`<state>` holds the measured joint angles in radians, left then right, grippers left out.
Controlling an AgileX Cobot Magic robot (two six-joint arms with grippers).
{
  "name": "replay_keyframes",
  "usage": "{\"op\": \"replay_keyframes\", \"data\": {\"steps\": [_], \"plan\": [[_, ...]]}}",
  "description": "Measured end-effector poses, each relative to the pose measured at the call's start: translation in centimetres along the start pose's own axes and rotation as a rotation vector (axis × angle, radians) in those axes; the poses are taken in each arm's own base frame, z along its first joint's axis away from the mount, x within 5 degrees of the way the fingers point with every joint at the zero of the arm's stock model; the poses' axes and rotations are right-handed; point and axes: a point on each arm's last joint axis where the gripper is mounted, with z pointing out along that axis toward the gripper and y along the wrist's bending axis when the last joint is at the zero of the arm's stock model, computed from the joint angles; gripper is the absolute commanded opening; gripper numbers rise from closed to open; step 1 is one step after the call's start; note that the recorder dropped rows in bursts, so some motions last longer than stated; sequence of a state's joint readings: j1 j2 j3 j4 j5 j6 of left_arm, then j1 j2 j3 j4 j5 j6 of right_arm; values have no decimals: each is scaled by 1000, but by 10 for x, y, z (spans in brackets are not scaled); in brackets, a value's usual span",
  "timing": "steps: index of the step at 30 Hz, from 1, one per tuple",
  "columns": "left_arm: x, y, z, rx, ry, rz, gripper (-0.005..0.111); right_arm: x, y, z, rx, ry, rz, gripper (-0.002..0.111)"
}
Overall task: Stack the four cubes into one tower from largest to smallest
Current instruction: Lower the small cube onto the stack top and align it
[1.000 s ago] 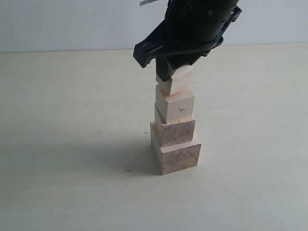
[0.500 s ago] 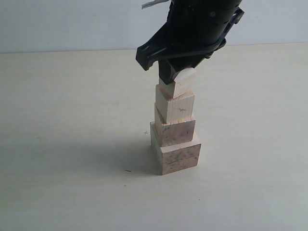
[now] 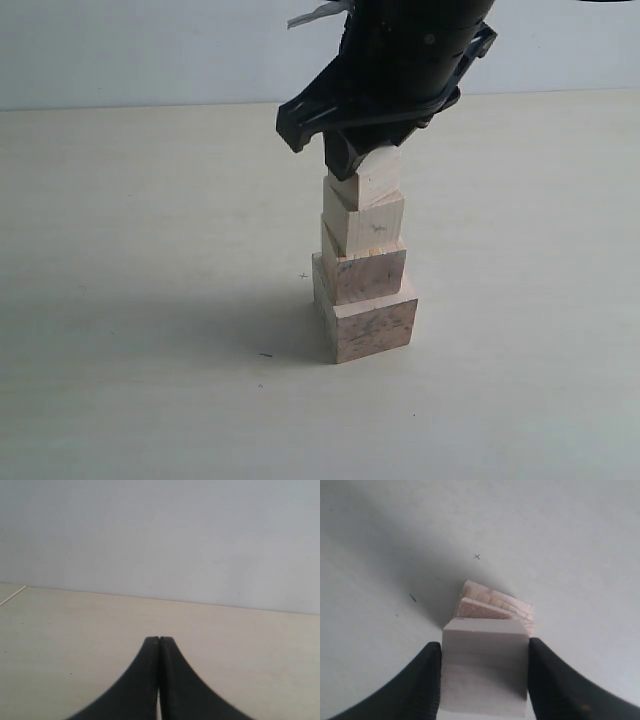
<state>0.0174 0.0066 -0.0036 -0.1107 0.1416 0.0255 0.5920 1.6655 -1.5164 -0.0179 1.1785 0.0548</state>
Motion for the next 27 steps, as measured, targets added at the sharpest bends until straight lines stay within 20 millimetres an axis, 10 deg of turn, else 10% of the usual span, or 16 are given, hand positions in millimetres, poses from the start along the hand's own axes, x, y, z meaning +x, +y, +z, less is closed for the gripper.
{"op": "replay_keyframes", "data": {"steps": [27], "plan": [[0, 0, 0, 0, 0, 0, 0, 5, 0, -21, -13, -44, 212, 0]]}}
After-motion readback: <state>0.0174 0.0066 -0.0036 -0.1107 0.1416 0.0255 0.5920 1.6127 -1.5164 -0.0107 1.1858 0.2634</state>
